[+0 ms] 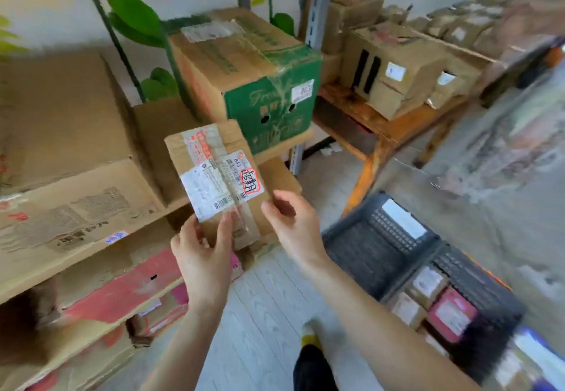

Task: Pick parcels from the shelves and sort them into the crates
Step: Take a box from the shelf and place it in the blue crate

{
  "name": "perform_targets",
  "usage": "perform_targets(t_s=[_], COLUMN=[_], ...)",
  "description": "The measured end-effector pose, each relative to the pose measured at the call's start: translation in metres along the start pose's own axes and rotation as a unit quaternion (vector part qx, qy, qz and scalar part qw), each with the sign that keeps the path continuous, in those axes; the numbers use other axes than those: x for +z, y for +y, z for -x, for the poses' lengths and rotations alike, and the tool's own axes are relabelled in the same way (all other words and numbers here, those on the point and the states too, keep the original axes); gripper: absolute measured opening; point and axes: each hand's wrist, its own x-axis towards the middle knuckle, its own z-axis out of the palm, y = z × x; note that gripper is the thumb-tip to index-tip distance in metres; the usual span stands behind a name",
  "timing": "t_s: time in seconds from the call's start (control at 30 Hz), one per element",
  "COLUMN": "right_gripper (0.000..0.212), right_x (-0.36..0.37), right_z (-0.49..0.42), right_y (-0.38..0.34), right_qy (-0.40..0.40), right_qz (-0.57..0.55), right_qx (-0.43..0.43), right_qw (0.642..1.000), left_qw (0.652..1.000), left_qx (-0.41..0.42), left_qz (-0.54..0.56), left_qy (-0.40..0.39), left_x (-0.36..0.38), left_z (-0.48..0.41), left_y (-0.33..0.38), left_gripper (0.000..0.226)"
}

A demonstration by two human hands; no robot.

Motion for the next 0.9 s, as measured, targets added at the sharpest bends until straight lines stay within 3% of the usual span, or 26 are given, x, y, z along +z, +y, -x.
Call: perform_targets(t_s=[0.07, 0.13, 0.27, 0.47, 0.53, 0.73, 0.9], right_gripper=[0.031, 0.031, 0.025, 0.018, 0.020, 0.022, 0.033], right_x=[-0.020, -0.046, -0.118, -0.249, -0.300, -0.447, -0.526], right_z=[0.035, 0.067, 0.119, 0.187, 0.210, 0.276, 0.317], right_y=[0.013, 0.028, 0.061, 0.130, 0.158, 0.260, 0.349], right_qy=[0.039, 0.082, 0.196, 0.344, 0.385, 0.424, 0.415], right_qz=[-0.002, 0.011, -0.016, -0.071, -0.093, -0.114, -0.149], right_qx=[0.029, 0.061, 0.127, 0.211, 0.238, 0.335, 0.427], right_qw=[0.999, 0.995, 0.972, 0.912, 0.887, 0.834, 0.789], left_qw=[0.998, 0.992, 0.966, 0.882, 0.850, 0.784, 0.719], left_qx=[0.001, -0.004, -0.005, 0.032, 0.047, -0.012, -0.025], left_qz=[-0.014, -0.020, -0.040, -0.019, -0.037, -0.092, -0.205], left_qy=[-0.059, -0.121, -0.255, -0.470, -0.523, -0.613, -0.664], left_x=[0.001, 0.012, 0.062, 0.175, 0.219, 0.351, 0.434], left_z=[0.029, 0.057, 0.120, 0.235, 0.282, 0.429, 0.518], left_y=[-0.004, -0.004, -0.003, 0.006, 0.002, -0.024, -0.073], left_gripper=[0.071, 0.063, 0.067, 0.025, 0.022, 0.029, 0.048])
